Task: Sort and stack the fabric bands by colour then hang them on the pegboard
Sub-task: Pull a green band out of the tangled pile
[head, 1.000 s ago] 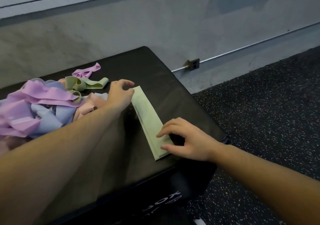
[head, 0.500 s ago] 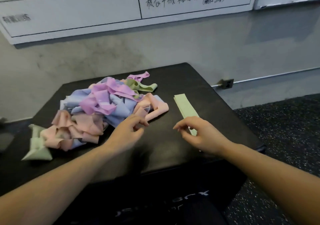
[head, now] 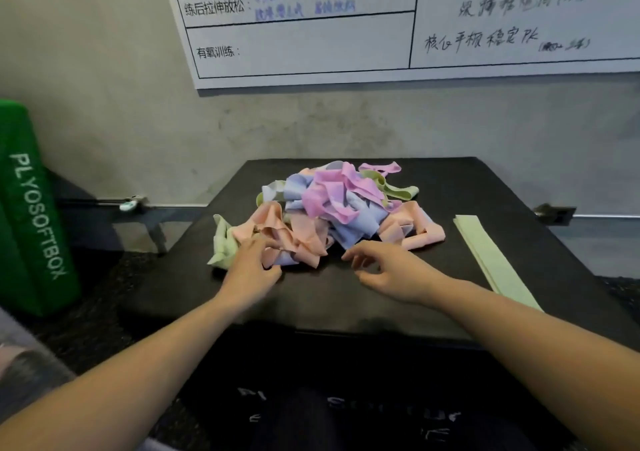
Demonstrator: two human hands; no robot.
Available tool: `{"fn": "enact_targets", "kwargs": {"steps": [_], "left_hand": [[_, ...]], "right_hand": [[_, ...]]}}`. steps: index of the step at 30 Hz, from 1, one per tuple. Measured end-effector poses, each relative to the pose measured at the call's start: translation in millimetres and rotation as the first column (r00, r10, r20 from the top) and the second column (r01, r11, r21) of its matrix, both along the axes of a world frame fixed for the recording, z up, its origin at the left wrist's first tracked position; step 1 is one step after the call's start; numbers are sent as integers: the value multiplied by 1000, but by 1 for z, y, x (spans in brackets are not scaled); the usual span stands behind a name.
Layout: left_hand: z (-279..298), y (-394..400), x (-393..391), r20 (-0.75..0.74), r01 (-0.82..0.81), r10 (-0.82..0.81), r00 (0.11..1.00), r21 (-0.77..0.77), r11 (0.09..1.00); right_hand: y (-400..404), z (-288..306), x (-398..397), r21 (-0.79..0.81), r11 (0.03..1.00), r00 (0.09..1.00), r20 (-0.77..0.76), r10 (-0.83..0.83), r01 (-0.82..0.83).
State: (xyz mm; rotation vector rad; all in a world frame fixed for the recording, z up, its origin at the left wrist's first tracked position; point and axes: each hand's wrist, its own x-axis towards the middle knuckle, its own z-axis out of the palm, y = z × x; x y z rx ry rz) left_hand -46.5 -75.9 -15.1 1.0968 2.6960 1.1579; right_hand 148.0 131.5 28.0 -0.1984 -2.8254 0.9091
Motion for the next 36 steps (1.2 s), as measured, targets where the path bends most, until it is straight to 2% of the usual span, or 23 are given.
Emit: {"fn": "enact_targets", "kwargs": {"steps": [4,7,10,16,18,20,23,26,32,36], "left_hand": [[-5,-22,-31,93,-231,233,968,-32,972],[-11,-30,-51,148,-322,330,932,-76,944],[-23,-34,-68,172,-331,344,923,-98,938],[-36,-30,-90,58,-310,335,940,-262,914],[-38,-32,-96,61,-320,347,936,-265,910],[-39,-35,-100,122,-331,354,927,-177,927],[-39,-46,-100,239,-392,370,898,53,918],[-32,-64,-91,247,-397,338,908,247,884],[15,-82,-54,179,-234,172,969,424,875],[58,-72,-15,255,-102,-30,966,488,867]], "right_hand": [[-31,1,-41,-6,999,998,50,32,-32],[-49,-4,-69,25,998,994,91,60,-62],[-60,-10,-91,11,997,991,111,76,-77],[-68,-28,-118,3,997,992,96,78,-79],[-67,-31,-124,8,998,993,98,58,-59],[-68,-31,-126,-11,999,996,87,33,-32],[-69,-28,-123,-51,999,998,57,10,-7],[-69,-24,-115,-73,997,999,51,11,-7],[-73,-4,-92,-70,996,999,0,49,-49],[-71,15,-71,-105,994,989,-148,4,-20]]}}
